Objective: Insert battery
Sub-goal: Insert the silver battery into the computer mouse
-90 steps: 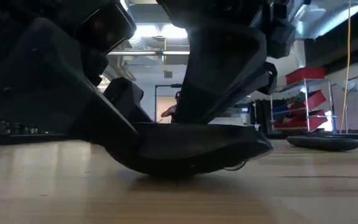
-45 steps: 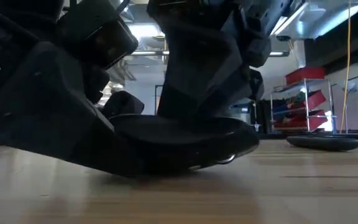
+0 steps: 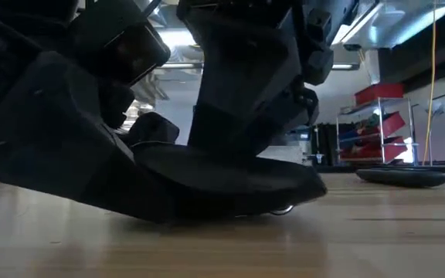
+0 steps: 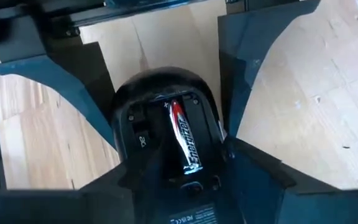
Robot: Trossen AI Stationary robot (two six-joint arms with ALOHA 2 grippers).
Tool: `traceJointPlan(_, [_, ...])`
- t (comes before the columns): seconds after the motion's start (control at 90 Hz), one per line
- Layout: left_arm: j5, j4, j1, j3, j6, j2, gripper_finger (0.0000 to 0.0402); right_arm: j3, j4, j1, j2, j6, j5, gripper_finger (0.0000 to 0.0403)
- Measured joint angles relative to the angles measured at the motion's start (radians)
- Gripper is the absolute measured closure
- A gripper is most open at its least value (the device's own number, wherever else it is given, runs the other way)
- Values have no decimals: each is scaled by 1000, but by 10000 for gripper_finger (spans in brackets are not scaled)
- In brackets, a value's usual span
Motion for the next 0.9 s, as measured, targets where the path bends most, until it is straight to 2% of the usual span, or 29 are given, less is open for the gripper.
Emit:
traceJointPlan(0.356, [0, 1, 0, 0, -3, 1, 88, 0, -16, 2, -7, 27, -13, 248])
traceJointPlan(0.5, [1, 0, 0, 0, -3, 1, 88, 0, -26, 2, -7, 27, -16, 290])
traceJointPlan(0.711, [4, 0, 0, 0, 0, 1, 88, 0, -14, 3, -8, 9, -20, 389])
traceJointPlan(0.9, [4, 0, 2, 0, 0, 1, 88, 0, -14, 3, -8, 4, -29, 386])
